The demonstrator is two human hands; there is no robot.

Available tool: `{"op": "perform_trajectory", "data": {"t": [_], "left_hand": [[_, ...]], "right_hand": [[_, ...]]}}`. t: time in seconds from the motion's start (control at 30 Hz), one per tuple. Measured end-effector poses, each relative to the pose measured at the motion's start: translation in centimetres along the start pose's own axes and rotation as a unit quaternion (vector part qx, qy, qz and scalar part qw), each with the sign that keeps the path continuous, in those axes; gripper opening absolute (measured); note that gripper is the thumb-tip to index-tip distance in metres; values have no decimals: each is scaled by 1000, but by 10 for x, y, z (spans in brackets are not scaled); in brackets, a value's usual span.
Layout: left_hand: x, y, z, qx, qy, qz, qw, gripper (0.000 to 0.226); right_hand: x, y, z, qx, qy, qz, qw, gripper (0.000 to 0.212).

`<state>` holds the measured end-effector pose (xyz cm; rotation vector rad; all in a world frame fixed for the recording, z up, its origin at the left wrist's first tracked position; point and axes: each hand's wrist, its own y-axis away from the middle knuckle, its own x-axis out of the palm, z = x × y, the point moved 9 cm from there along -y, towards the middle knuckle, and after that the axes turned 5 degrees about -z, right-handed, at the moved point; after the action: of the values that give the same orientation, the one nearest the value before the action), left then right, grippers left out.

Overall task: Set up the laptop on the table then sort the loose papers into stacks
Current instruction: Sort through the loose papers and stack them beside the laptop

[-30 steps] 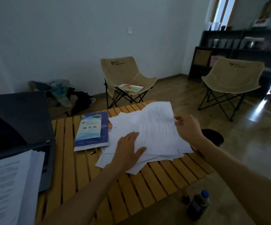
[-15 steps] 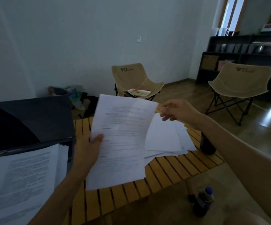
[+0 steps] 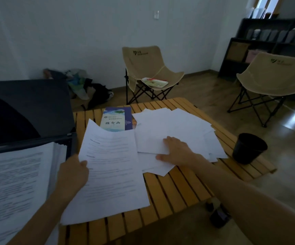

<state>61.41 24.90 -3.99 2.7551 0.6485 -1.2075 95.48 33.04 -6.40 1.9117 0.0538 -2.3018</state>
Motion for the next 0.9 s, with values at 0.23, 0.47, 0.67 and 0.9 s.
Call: {"op": "perform_trajectory", "data": {"t": [0.23,0.47,0.67,0.9], "left_hand": [[1,-1,9,4,-11,2,1000,23],[10,6,11,-11,30,18,999,17],[20,18,7,-62,131,86,986,28],[19,40,-8,-102,212,121,964,28]], "right_hand": [[-11,4,9,-38,97,-106,989,20],[-101,43,-41,107,-113,-306,939,24],[-132,68,-56,97,-556,-235,791,21],[-26,76,-19,155,-565,-54,808,15]]}}
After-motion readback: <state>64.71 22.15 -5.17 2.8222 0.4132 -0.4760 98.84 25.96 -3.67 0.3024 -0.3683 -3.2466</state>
